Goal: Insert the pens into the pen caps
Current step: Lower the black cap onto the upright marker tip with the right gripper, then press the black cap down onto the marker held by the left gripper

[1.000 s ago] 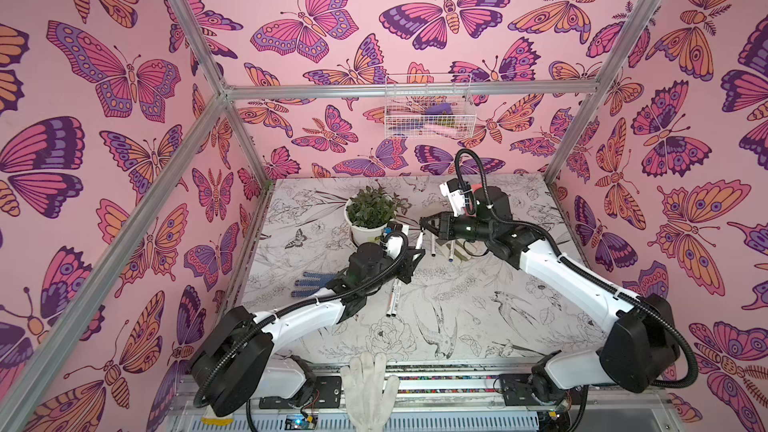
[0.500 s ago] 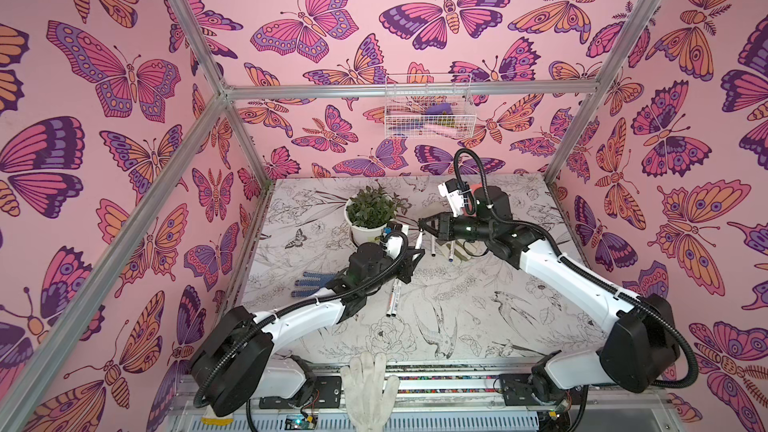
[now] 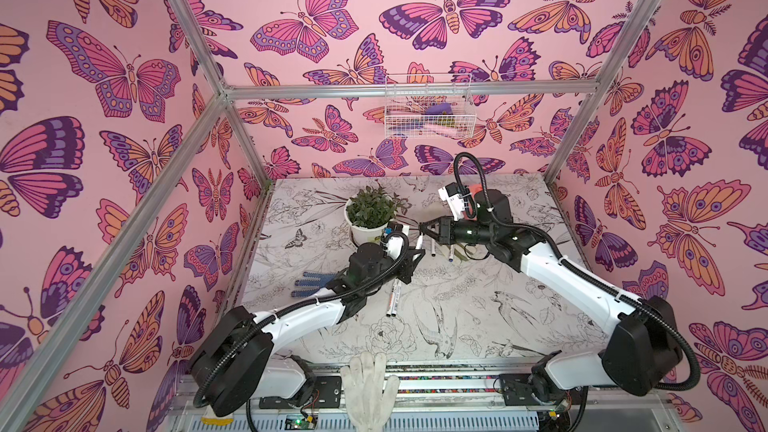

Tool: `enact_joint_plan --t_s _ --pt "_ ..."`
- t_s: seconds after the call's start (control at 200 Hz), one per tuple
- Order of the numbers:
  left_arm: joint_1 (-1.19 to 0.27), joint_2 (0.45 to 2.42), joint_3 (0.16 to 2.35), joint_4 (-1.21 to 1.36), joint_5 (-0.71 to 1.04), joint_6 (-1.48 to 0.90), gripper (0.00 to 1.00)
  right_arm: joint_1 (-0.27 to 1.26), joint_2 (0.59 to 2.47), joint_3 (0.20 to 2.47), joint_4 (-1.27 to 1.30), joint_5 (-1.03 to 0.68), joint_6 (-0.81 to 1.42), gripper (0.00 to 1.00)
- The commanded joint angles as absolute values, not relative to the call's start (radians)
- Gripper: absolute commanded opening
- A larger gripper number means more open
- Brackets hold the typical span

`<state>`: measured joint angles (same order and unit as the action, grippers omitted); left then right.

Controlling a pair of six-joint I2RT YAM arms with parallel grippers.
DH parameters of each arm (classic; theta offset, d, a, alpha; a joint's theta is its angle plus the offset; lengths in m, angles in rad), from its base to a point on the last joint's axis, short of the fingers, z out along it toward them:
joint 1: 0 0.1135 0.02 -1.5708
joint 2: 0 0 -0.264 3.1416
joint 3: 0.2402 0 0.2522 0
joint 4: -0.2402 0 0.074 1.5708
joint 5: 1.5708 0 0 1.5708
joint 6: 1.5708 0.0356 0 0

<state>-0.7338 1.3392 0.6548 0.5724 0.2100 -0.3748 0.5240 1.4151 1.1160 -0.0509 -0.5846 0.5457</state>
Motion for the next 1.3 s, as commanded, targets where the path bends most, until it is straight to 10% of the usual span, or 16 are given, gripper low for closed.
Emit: enact_joint_plan --t_s 0.0,0.591,1.297 --pt "-0.717 1.337 0.669 0.630 0.169 -0.376 0.00 0.520 1.373 1.102 -0.081 -0.604 0.528 0.00" --pt "-0.717 1.401 0.690 1.012 0.075 -0.227 0.00 0.568 1.340 1.175 -0.231 -0.776 0.330 0.09" --pt "-0.785 1.439 0.598 1.187 0.081 -0.047 0.00 0.534 1.252 1.270 -0.267 -0.543 0.284 0.52"
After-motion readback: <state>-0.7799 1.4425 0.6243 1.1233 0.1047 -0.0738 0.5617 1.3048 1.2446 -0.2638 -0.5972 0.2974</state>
